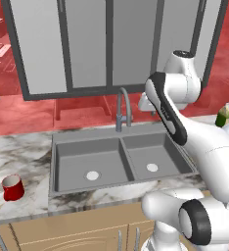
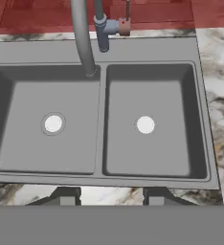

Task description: Pick the mug and place it in the sink. Pick the bowl and place it in the open cabinet and then close the cabinet.

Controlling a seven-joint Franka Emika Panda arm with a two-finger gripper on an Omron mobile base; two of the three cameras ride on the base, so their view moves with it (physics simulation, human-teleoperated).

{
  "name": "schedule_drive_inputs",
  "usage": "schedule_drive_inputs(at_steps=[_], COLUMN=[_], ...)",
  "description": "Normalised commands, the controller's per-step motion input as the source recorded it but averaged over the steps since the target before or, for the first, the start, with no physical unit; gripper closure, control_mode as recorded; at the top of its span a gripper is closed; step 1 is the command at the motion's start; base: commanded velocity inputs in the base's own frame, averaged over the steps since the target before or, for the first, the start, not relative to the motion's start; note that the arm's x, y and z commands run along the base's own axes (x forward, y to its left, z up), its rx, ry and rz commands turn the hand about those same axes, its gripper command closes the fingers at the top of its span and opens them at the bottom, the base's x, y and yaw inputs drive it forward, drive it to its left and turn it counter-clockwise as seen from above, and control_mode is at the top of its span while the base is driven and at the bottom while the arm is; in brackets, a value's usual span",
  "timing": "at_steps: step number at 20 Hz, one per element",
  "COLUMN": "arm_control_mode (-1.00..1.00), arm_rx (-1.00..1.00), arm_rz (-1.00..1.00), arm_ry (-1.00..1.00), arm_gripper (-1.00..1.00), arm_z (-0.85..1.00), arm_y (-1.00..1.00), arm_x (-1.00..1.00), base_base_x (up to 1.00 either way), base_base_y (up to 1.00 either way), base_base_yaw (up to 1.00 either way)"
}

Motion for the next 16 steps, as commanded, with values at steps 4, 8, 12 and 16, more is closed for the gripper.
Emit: schedule_drive_inputs(at_steps=[4,8,12,16], arm_control_mode=[-1.0,-1.0,-1.0,-1.0], arm_rx=[0.0,-0.01,0.0,0.0], arm_rz=[0.0,0.0,0.0,0.0], arm_ry=[-0.04,-0.07,-0.02,0.0], arm_gripper=[-1.0,-1.0,-1.0,-1.0], arm_z=[0.0,0.0,0.0,0.0], arm_y=[0.0,0.07,0.09,0.15], arm_x=[-0.36,-0.77,-0.71,-0.54], base_base_x=[0.0,0.0,0.0,0.0], base_base_y=[0.0,0.0,0.0,0.0], base_base_yaw=[0.0,0.0,0.0,0.0])
